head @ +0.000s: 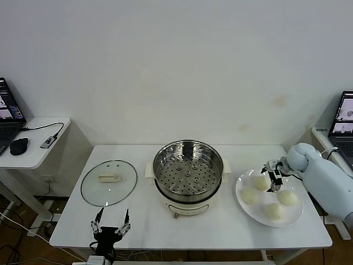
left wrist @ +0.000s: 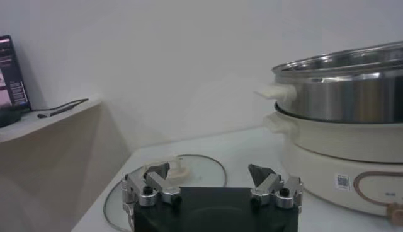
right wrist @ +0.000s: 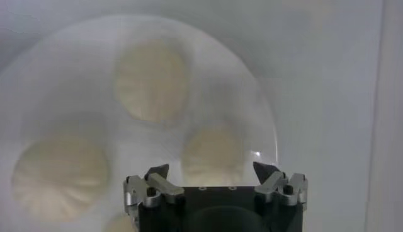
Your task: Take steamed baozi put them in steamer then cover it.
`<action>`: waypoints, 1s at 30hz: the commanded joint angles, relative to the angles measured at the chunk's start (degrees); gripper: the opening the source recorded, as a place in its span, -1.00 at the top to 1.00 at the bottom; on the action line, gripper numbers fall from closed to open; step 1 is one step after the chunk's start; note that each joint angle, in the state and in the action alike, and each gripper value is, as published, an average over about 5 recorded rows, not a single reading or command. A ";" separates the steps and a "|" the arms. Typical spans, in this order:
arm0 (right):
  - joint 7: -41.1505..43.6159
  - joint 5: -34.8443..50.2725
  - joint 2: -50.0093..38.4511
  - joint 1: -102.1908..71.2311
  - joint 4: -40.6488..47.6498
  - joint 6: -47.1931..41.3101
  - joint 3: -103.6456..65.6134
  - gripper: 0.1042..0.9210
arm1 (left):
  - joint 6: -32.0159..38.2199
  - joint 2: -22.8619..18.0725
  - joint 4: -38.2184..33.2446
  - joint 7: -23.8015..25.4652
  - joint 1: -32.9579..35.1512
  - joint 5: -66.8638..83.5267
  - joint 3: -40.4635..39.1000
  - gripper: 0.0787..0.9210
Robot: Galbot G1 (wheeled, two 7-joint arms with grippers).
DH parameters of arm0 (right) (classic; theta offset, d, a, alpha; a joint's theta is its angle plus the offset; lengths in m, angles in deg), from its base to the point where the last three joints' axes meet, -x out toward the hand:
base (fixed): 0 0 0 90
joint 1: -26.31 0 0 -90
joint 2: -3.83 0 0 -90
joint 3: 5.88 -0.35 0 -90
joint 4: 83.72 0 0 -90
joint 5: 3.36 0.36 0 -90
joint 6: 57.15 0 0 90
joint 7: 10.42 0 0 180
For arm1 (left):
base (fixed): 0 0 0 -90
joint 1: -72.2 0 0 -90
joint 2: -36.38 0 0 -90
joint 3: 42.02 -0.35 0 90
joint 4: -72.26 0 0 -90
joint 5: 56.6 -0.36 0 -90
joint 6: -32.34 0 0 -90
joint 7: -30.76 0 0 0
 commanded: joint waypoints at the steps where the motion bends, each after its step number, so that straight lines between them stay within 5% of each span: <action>1: -0.06 -2.11 1.98 1.23 3.20 0.26 1.15 -0.71 | 0.03 0.04 -0.07 -0.01 -0.01 -0.07 0.02 -0.77; 17: 0.15 -2.82 3.62 1.24 4.58 -0.37 1.13 -0.26 | 0.09 0.09 -0.02 -0.03 -0.16 -0.20 0.29 -0.77; 30: 1.64 8.34 -6.05 6.26 -6.62 -2.87 6.89 -0.18 | -0.03 0.50 -0.35 0.12 0.12 0.99 0.01 -0.77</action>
